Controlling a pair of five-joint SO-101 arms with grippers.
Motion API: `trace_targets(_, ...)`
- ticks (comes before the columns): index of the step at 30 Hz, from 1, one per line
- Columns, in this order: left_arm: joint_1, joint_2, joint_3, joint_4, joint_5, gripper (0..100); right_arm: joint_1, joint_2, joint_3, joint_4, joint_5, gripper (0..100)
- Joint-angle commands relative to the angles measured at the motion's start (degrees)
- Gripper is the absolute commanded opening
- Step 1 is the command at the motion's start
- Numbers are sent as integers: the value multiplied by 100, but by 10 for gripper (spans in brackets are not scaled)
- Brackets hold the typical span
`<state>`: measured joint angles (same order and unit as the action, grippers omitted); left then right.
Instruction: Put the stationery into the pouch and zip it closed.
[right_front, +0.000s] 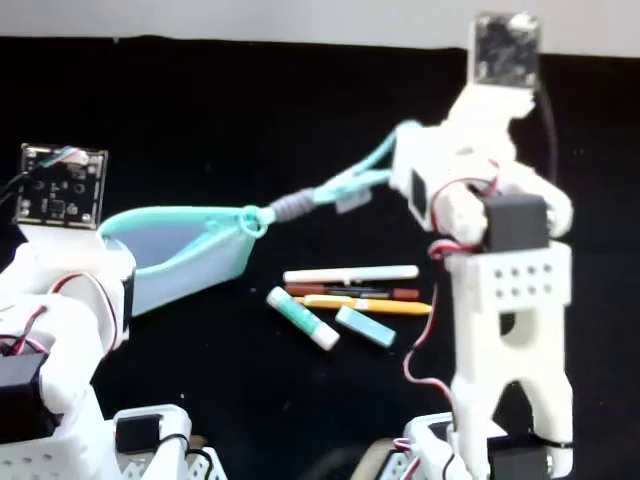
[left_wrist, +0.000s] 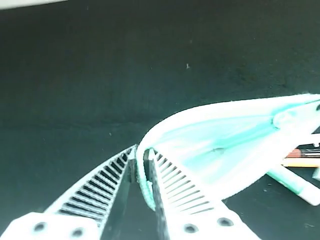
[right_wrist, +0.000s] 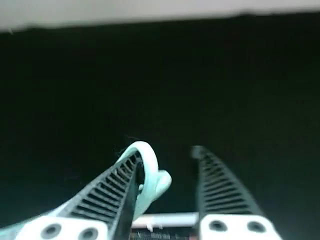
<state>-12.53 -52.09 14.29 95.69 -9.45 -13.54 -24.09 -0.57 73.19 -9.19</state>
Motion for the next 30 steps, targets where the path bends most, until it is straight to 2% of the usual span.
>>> trace_targets(1,145,75,207,-220,-141,6,75,-13,699,-400,70,226)
trace_targets(4,154,127,198,-325,-141,6,66,-75,1420,-620,932,230)
trace_targets(11,154,769,163,-343,-141,6,-180,-75,2176,-523,2145,262)
trace_targets(17,127,910,198,-677,-149,6,-558,-92,2273,-312,1776,259)
trace_targets(21,207,1130,189,-897,-176,6,-699,-418,2097,-286,1011,259)
trace_targets(24,523,1481,119,-853,-475,6,-699,-866,2114,-330,563,259)
trace_targets(30,936,2009,-207,-791,-475,6,-673,-1402,2079,-321,237,261)
